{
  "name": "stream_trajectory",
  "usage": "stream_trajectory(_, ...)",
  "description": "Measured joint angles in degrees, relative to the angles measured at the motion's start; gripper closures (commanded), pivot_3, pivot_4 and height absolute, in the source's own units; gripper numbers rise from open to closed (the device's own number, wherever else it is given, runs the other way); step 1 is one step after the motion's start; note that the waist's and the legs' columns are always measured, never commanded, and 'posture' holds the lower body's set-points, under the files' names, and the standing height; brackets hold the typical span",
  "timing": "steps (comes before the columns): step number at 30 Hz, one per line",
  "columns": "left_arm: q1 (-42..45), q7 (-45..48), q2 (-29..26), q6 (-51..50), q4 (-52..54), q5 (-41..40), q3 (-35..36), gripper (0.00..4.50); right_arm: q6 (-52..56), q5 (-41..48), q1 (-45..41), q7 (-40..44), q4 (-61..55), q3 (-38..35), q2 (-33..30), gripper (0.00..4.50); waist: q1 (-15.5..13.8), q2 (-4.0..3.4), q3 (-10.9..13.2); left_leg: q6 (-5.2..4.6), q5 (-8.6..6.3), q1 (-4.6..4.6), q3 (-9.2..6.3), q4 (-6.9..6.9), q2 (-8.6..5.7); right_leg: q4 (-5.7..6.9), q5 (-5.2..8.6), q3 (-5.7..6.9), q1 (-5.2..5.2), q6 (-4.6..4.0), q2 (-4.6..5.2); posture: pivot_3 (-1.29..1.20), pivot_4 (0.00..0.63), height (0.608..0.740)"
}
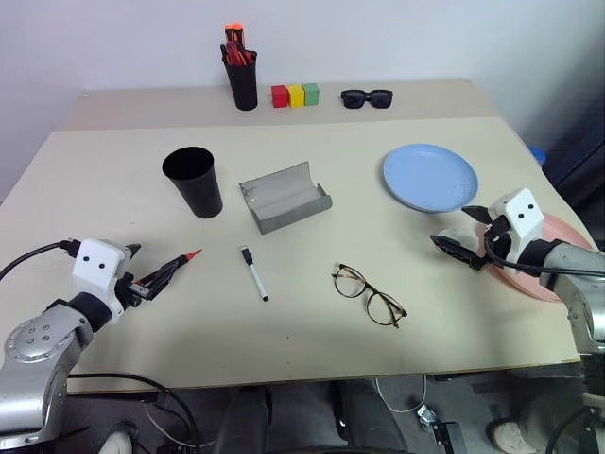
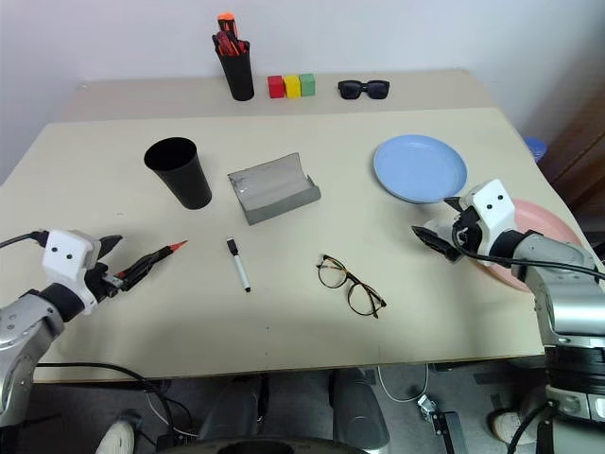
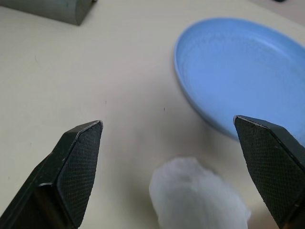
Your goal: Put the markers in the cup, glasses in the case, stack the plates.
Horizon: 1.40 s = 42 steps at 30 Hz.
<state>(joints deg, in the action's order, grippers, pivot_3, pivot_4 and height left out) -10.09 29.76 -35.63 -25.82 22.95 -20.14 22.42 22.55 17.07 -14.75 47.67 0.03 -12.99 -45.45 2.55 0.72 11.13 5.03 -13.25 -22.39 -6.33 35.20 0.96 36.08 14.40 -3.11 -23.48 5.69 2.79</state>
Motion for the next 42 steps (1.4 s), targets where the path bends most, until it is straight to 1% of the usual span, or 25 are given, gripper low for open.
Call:
stream_trajectory(8,-0.3,-1.4,0.3,-1.9,0.8,0.9,-1.5,0.68,-1.1,-0.6,-3.6,-0.1,1.2,4.0,1.8,0.00,0.0,0.00,0.0,0.00,0.00,-0.01,0.00,0.00,0.00,0.00,-0.01,0.00,0.00,0.00,0.00,0.00,0.150,0.740)
stream_trajectory(10,0.6,-0.7,-1.4,-4.2,0.4,0.9,-1.7,0.14,-0.9,-0.5,-3.9,0.0,0.0,4.9,2.0,0.00,-0.1,0.00,0.0,0.00,0.00,-0.01,-0.01,0.00,0.00,0.01,0.00,0.00,0.00,0.00,-0.01,0.00,0.150,0.740)
stream_trajectory(11,1.4,-0.4,-2.0,-5.2,0.2,0.8,-1.9,0.03,-0.6,-0.4,-3.8,0.3,-1.1,5.4,2.1,0.00,-0.1,0.00,0.0,0.00,0.00,0.00,-0.01,0.00,0.00,0.01,0.00,0.01,0.00,0.00,-0.01,0.00,0.150,0.740)
stream_trajectory(16,5.2,2.9,-7.5,-8.5,-1.3,1.0,-4.4,0.03,1.8,1.3,-0.3,4.8,-12.4,12.0,2.0,0.00,0.0,0.00,0.0,0.00,0.00,-0.01,-0.01,-0.03,0.00,0.00,0.01,0.00,-0.01,0.03,0.00,0.00,0.150,0.740)
stream_trajectory(19,8.7,4.0,-9.2,-12.0,-4.0,0.9,-6.4,0.03,2.5,1.1,0.3,4.5,-16.2,15.7,3.6,0.00,0.0,0.00,0.0,0.00,0.00,0.00,-0.01,0.02,0.00,0.03,0.04,0.01,-0.02,0.09,-0.01,0.00,0.150,0.740)
stream_trajectory(20,10.4,4.1,-9.7,-14.0,-4.7,0.9,-7.5,0.03,2.8,1.1,0.3,3.9,-17.5,16.7,4.8,0.00,0.0,0.00,0.0,0.00,0.00,0.01,-0.01,0.04,0.00,0.04,0.11,0.01,-0.01,0.20,-0.02,0.00,0.150,0.740)
stream_trajectory(24,17.1,4.6,-13.0,-23.5,-7.7,1.1,-13.0,0.03,4.7,1.1,-0.3,0.5,-22.3,20.5,9.5,0.00,0.0,0.01,0.0,0.00,0.00,-0.01,-0.04,0.00,0.00,0.06,0.10,0.01,-0.04,0.21,-0.03,0.00,0.150,0.740)
stream_trajectory(27,22.6,5.6,-14.4,-29.0,-11.2,1.1,-16.4,0.03,6.5,1.1,-0.7,-1.4,-25.3,22.0,10.8,0.00,-0.1,0.02,0.0,0.00,0.00,-0.03,-0.05,0.00,0.00,0.06,0.00,0.02,-0.04,0.06,-0.02,0.00,0.150,0.740)
stream_trajectory(30,27.3,8.2,-15.9,-32.6,-13.7,0.9,-19.8,0.82,7.6,1.1,-0.7,-2.6,-27.3,22.7,10.8,0.00,-0.2,0.02,0.0,0.00,0.00,-0.01,-0.05,0.01,-0.01,0.06,0.01,0.02,-0.02,0.06,-0.02,0.00,0.150,0.740)
stream_trajectory(34,28.9,10.3,-16.2,-33.2,-14.0,1.0,-22.2,2.71,8.2,1.0,-0.5,-3.4,-27.9,23.9,10.9,0.00,-0.1,0.00,0.0,0.00,0.00,0.03,-0.05,0.00,-0.01,0.08,0.02,0.02,0.00,0.06,-0.02,0.00,0.150,0.740)
stream_trajectory(37,28.8,10.8,-16.6,-32.0,-14.0,1.3,-22.8,4.26,8.3,0.5,-0.5,-4.1,-27.9,24.8,11.4,0.00,-0.1,0.01,0.0,0.00,0.00,0.04,-0.05,0.01,0.00,0.09,0.02,0.02,0.00,0.06,-0.02,0.00,0.150,0.740)
stream_trajectory(38,28.5,10.9,-17.0,-31.4,-13.8,1.5,-22.8,4.47,8.3,0.5,-0.6,-4.2,-27.9,25.1,11.7,0.00,0.0,0.01,0.0,0.00,0.00,0.04,-0.05,0.01,0.00,0.09,0.02,0.02,0.00,0.06,-0.02,0.00,0.150,0.740)
stream_trajectory(40,26.9,11.1,-17.6,-29.4,-12.8,2.2,-22.6,4.47,8.3,0.4,-0.9,-4.3,-27.8,25.6,11.9,0.00,0.2,0.01,0.0,0.00,0.00,0.04,-0.05,-0.01,0.01,0.10,0.01,0.01,-0.03,0.04,-0.02,0.00,0.150,0.740)
stream_trajectory(42,23.7,11.5,-17.6,-25.1,-11.4,2.4,-21.2,4.47,8.2,0.0,-1.6,-4.3,-27.6,25.7,12.0,0.00,0.2,0.01,0.0,0.00,0.00,0.02,-0.04,-0.05,0.01,0.10,0.00,0.01,-0.06,0.03,-0.02,0.00,0.150,0.740)
